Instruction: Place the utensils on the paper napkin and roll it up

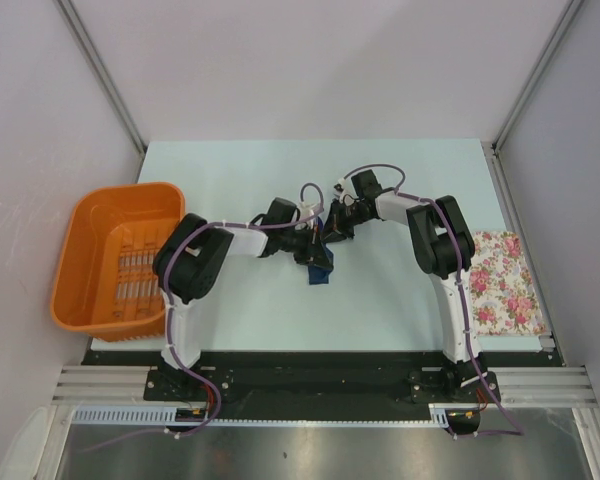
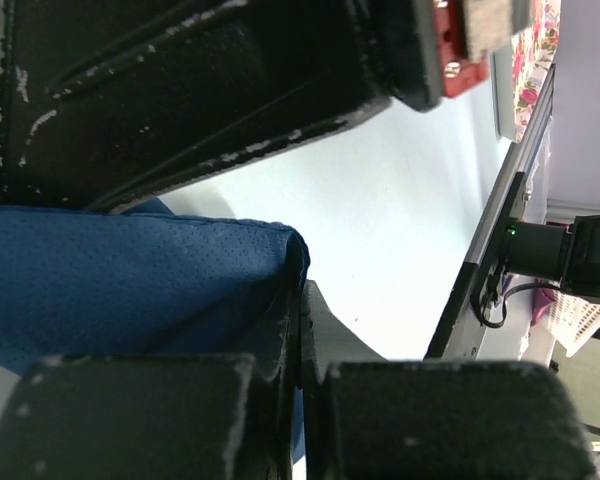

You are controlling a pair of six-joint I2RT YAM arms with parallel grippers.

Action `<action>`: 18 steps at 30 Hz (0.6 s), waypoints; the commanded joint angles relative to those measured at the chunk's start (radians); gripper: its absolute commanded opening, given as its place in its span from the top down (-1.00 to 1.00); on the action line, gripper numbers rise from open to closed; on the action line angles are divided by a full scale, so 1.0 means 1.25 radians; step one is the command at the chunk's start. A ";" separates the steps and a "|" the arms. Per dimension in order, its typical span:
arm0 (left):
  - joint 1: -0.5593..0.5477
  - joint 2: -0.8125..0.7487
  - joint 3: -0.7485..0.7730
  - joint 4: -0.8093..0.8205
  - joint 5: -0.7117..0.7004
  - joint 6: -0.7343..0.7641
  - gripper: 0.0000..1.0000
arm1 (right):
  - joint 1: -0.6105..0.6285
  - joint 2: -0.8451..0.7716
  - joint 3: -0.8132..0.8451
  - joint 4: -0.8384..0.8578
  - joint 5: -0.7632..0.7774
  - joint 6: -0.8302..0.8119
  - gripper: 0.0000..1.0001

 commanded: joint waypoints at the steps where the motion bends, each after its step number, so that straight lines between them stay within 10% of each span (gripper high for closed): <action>1: -0.010 0.026 -0.006 0.042 0.027 0.001 1.00 | 0.003 0.036 -0.003 -0.043 0.090 -0.026 1.00; 18: 0.026 0.087 -0.056 0.088 0.038 -0.032 0.83 | -0.049 -0.049 0.012 -0.155 0.043 -0.064 0.57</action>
